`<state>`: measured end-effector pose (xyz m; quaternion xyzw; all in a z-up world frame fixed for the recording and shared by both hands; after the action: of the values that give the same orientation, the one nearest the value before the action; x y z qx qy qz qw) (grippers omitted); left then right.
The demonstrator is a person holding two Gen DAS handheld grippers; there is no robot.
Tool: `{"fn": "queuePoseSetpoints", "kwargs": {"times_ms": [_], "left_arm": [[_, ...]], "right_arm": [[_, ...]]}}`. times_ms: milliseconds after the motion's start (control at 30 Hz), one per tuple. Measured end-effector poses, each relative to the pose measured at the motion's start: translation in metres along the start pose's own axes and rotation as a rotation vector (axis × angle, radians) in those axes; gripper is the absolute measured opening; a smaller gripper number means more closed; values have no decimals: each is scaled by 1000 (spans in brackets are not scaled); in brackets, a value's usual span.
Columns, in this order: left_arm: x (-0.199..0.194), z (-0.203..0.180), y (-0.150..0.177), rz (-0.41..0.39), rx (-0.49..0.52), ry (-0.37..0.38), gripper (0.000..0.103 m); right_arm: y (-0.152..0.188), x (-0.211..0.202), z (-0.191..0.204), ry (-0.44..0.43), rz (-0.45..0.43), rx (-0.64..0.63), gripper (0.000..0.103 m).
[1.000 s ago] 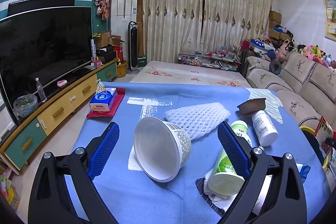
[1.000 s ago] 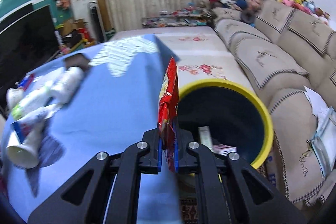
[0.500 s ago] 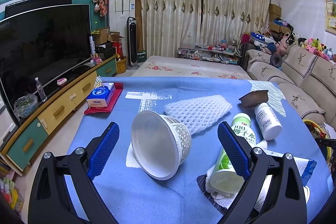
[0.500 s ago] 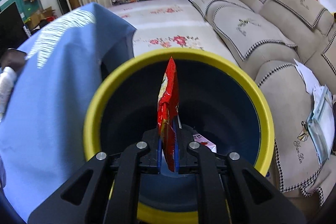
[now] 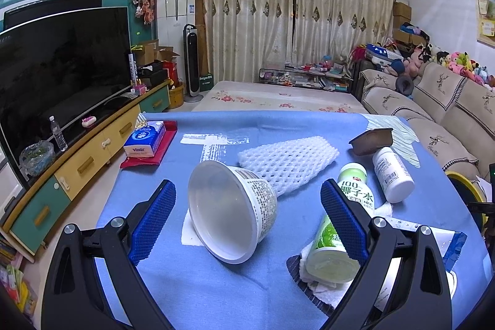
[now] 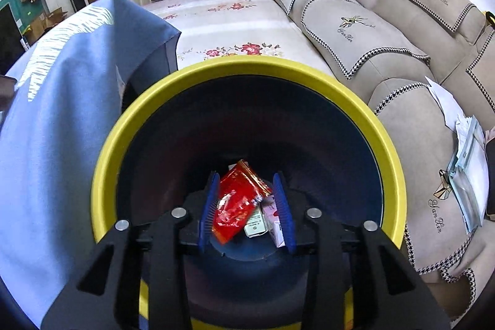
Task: Collect trash
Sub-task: 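Carry the red bag over the yellow bin and open the right gripper, then grasp the white paper cup rim with the left gripper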
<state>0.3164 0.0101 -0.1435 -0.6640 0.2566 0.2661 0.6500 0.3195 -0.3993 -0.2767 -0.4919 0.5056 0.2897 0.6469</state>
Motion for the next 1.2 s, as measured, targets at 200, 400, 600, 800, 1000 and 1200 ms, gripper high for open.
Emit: {"fn": "queuePoseSetpoints", "kwargs": {"times_ms": [200, 400, 600, 800, 1000, 1200], "left_arm": [[1, -6, 3, 12, 16, 19, 93], [8, -20, 5, 68, 23, 99, 93], [16, -59, 10, 172, 149, 194, 93], [39, -87, 16, 275, 228, 234, 83], [49, -94, 17, 307, 237, 234, 73], [18, -67, -1, 224, 202, 222, 82]], "right_arm": [[17, -30, 3, -37, -47, 10, 46], [32, -53, 5, -60, -80, 14, 49], [38, -65, 10, -90, -101, 7, 51], [39, -69, 12, -114, -106, 4, 52], [41, -65, 12, -131, -94, 8, 52], [41, -65, 13, -144, -98, 9, 52]]}}
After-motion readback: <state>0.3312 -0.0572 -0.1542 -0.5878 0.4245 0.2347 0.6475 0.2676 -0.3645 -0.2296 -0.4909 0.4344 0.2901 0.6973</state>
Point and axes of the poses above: each gripper's, at about its wrist camera, not at the fingertips, and x roughly the way its jaws point, z to its left, y to its underside, the point moved 8 cm from there along x, roughly the way its jaws point, and after that the axes turned 12 degrees about z, right-handed, at the moved point
